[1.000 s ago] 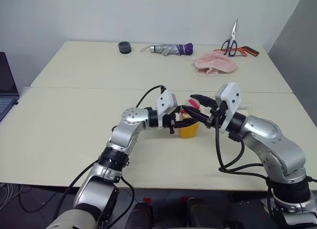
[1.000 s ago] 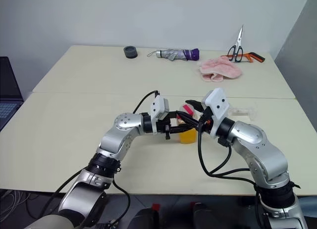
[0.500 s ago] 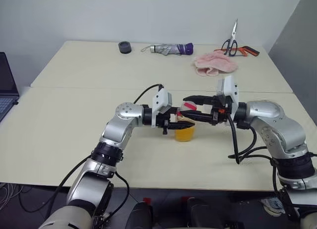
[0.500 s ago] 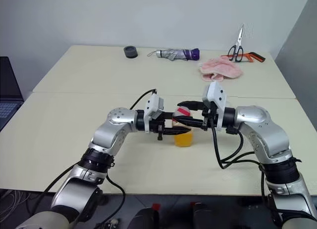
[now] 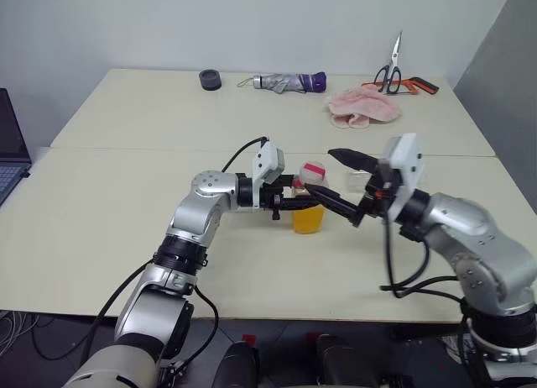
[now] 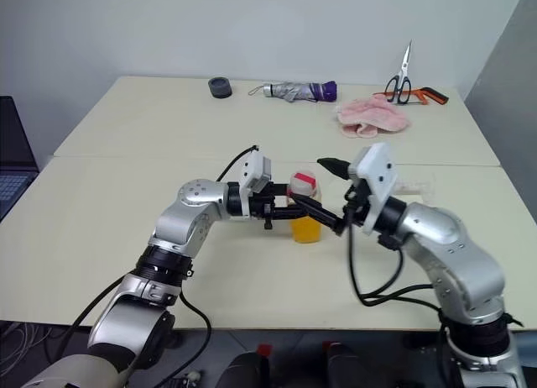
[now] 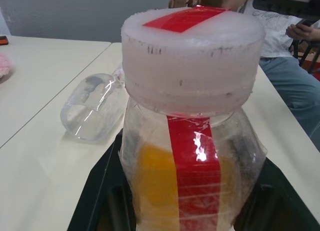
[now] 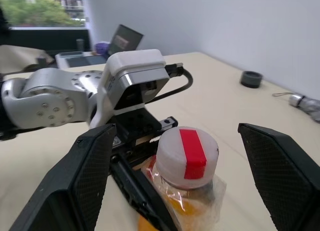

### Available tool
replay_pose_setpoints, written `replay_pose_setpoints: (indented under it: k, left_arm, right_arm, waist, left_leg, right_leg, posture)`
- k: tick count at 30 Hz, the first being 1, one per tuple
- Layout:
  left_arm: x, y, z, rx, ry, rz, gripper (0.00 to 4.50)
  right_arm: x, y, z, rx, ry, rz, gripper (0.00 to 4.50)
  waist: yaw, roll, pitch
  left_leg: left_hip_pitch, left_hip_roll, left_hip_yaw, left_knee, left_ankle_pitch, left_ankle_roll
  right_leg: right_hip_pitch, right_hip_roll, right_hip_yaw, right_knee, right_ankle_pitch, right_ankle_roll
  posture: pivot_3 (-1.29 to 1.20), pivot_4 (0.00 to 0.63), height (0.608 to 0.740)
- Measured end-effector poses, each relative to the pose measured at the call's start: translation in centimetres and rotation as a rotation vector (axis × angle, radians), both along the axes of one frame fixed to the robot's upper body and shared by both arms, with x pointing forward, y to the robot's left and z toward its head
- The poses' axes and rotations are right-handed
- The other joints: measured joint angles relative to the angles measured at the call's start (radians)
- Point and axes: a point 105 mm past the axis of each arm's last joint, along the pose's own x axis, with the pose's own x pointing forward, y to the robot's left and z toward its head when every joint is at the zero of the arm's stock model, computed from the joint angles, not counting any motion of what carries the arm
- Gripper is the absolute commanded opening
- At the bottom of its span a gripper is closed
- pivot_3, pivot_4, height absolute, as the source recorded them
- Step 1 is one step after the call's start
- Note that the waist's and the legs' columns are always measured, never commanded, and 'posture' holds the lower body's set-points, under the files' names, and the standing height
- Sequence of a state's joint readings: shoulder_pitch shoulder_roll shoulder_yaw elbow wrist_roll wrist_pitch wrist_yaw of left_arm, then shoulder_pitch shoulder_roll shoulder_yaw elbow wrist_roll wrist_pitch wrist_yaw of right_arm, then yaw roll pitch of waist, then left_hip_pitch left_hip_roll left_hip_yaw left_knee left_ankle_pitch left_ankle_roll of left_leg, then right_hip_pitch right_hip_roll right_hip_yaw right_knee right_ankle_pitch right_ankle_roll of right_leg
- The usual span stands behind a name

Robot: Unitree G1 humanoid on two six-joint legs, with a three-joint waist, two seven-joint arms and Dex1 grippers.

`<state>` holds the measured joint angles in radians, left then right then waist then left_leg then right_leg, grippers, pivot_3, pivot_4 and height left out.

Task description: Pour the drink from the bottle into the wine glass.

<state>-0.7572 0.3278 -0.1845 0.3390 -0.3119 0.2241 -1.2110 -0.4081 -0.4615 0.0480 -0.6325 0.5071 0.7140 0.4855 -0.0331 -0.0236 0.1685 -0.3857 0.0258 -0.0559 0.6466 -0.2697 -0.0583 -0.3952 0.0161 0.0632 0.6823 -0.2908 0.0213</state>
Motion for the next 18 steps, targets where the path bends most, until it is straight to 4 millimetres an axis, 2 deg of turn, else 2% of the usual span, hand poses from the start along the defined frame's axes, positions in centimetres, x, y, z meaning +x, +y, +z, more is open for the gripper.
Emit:
replay_pose_setpoints:
  k: [5,12,15,18]
  left_arm:
    - [0.2,0.2,-0.3,0.002,0.009,0.006,1.82]
    - [0.1,0.2,-0.3,0.009,-0.008,-0.008,1.82]
    - [0.2,0.2,-0.3,0.018,-0.017,-0.007,1.82]
    - [0.2,0.2,-0.3,0.020,-0.027,-0.006,1.82]
  right_arm:
    - [0.7,1.0,-1.0,-0.016,0.000,-0.092,4.17]
    - [1.4,1.2,-1.4,0.012,0.022,-0.132,4.17]
    - [1.7,1.4,-1.8,0.031,0.046,-0.132,3.57]
    - [1.8,1.5,-1.9,0.034,0.053,-0.129,2.54]
  waist:
    - [0.001,0.000,0.000]
    - [0.001,0.000,0.000]
    - [0.001,0.000,0.000]
    - [0.001,0.000,0.000]
  left_leg:
    - [-0.001,0.000,0.000,0.000,0.000,0.000]
    - [-0.011,0.000,0.000,0.002,0.000,0.000]
    - [-0.011,0.000,0.000,0.002,0.000,0.000]
    - [-0.011,0.000,0.000,0.003,0.000,0.000]
  right_leg:
    - [-0.001,0.000,0.000,-0.001,0.000,0.000]
    - [-0.010,0.000,0.000,0.003,0.000,0.000]
    - [-0.010,0.000,0.000,0.003,0.000,-0.001]
    - [-0.010,-0.001,0.000,0.003,0.000,-0.001]
  posture:
    - [0.00,0.150,0.740]
    - [0.00,0.150,0.740]
    - [0.00,0.150,0.740]
    - [0.00,0.150,0.740]
